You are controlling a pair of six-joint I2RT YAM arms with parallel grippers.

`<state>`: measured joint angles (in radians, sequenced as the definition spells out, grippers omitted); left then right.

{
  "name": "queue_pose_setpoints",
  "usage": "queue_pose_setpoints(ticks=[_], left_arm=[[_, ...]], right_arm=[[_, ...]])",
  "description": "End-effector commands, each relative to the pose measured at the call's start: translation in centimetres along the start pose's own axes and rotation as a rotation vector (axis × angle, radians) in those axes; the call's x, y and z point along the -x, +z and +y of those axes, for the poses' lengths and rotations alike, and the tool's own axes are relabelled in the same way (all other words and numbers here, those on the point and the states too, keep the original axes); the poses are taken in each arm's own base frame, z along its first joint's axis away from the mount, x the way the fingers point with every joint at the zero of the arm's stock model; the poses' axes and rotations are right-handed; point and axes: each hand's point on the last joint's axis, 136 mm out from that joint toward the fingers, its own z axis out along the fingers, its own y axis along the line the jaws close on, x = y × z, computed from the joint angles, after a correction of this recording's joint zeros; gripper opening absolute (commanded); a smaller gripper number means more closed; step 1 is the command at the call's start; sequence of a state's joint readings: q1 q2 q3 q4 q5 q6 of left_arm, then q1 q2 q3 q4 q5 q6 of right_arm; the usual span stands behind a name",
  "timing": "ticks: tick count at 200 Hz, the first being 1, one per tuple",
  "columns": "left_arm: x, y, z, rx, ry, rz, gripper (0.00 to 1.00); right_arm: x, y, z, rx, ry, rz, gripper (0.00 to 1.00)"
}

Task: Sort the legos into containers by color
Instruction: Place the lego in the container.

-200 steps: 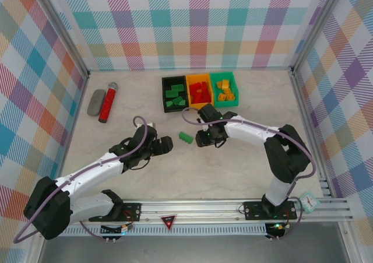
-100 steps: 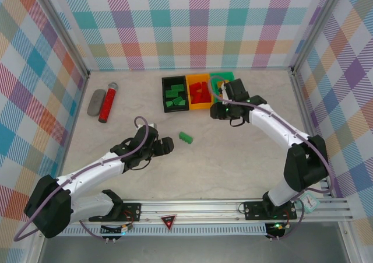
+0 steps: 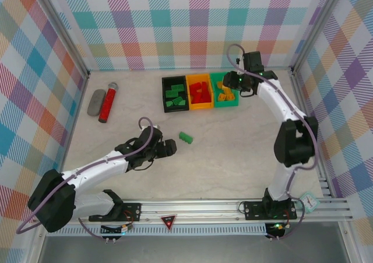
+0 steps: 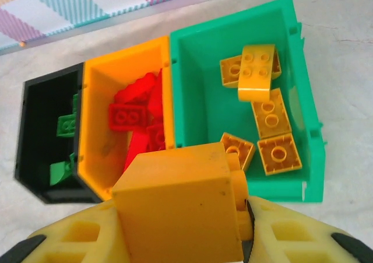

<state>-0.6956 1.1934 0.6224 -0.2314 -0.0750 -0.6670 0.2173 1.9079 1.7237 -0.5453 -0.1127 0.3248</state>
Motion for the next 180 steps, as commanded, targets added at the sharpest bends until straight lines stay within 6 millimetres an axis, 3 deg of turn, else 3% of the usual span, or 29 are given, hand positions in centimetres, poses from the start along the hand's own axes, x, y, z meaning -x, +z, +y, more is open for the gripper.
queue_pose_setpoints(ticks=[1, 32, 70, 98, 126, 180], left_arm=[[0.9, -0.1, -2.3, -0.051, -0.004, -0.019, 0.84], [1.0, 0.3, -3.5, -0.054, -0.010, -0.007, 0.85], [1.4, 1.2, -5.1, -0.058, -0.043, 0.020, 0.85], [1.5, 2.2, -6.0, -0.034, -0.077, 0.053, 0.85], [1.4, 3.4, -6.2, 0.026, -0.090, 0.099, 0.85], [1.9, 5.4, -6.3, 0.141, -0.175, 0.132, 0.84]], right_arm=[[1.6, 2.4, 0.1, 0.015, -0.006, 0.021, 0.39], [2.8, 6.4, -0.5, 0.006, 0.007, 0.060, 0.45], [2.3, 8.1, -1.1, -0.005, 0.016, 0.098, 0.64], [1.7, 6.5, -1.0, -0.001, 0.006, 0.083, 0.68], [0.3, 3.7, -0.4, 0.026, -0.012, 0.074, 0.69], [-6.5, -2.5, 0.1, 0.082, 0.004, 0.063, 0.70]])
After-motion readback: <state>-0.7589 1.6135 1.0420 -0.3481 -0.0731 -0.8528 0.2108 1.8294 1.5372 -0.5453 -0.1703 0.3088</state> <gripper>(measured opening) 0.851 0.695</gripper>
